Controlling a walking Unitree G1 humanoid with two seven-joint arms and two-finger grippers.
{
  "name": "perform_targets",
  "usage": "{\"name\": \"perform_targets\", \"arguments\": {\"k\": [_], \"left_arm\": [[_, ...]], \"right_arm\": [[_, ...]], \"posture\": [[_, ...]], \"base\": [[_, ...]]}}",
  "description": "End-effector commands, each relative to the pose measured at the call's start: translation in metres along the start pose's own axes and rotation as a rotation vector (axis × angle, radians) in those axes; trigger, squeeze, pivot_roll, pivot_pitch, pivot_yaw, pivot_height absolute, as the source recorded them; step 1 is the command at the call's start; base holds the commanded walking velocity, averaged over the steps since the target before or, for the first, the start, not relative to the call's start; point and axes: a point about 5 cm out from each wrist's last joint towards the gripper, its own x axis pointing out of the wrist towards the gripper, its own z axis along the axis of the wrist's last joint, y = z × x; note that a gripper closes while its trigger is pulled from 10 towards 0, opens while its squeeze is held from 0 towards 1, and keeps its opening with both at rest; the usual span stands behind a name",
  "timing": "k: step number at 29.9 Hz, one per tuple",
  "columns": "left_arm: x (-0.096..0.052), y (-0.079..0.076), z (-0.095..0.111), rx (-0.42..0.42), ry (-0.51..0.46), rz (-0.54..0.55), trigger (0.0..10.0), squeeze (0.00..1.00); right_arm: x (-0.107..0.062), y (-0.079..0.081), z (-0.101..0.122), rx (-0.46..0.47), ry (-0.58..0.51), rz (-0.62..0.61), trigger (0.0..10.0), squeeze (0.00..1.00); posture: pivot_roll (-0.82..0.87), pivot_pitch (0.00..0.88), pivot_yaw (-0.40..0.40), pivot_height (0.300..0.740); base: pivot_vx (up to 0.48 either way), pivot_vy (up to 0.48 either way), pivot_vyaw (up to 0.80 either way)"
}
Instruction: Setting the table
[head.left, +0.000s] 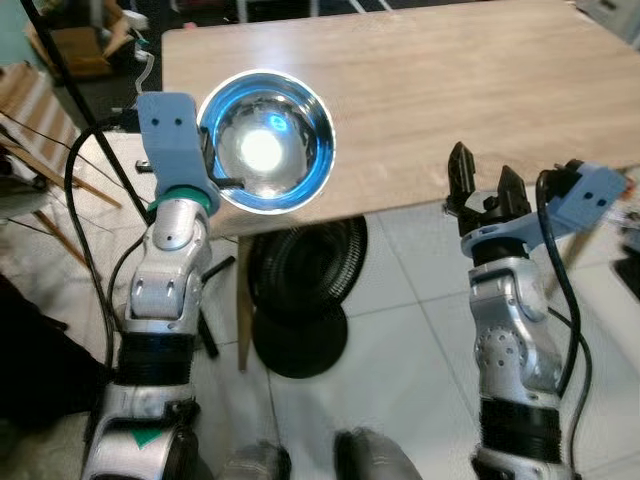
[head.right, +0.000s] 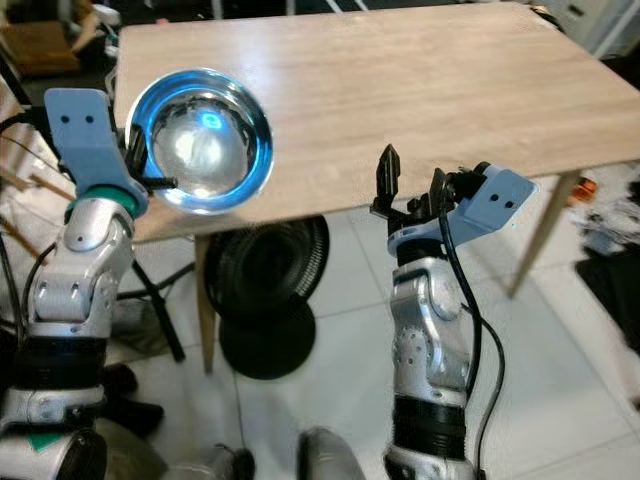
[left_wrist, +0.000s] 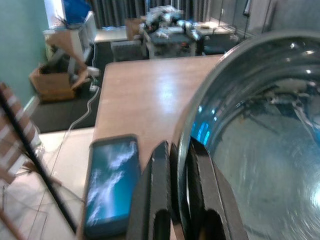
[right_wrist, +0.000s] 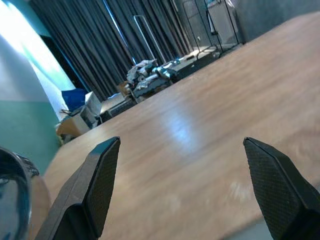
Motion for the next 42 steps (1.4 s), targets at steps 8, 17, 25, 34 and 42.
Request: {"name": "perform_targets", "arguments": {"k": [8,17,25,34,42], "left_arm": [[0.001,-0.001,0.004,-0.041,-0.010,-0.042,10.0,0.00],[0.010,0.003,0.000,-0.151,0.030,-0.036,10.0,0.00],[0.027,0.001,-0.006,-0.269,0.074,-0.083,10.0,0.00],[0.049,0.000,-0.016,-0.316,0.163,-0.095,10.0,0.00],[0.059,0.009,-0.022,-0.344,0.222,-0.045,10.0,0.00]], "right_arm": [[-0.002,0.001,0.001,-0.012,-0.014,-0.007,10.0,0.00],[-0.002,-0.003,0.006,-0.098,-0.035,-0.013,10.0,0.00],[-0.001,-0.017,0.018,-0.191,-0.061,-0.051,10.0,0.00],[0.003,-0.040,0.028,-0.378,-0.064,-0.125,10.0,0.00],[-0.003,-0.038,0.033,-0.348,-0.086,-0.126,10.0,0.00]], "posture": [[0.00,0.009,0.054,0.740],[0.00,0.032,0.047,0.740],[-0.01,0.052,0.049,0.740],[-0.02,0.070,0.052,0.740],[-0.05,0.103,0.062,0.740]], "base": [[0.000,0.000,0.00],[0.000,0.000,0.00],[0.000,0.000,0.00],[0.000,0.000,0.00],[0.000,0.000,0.00]]}}
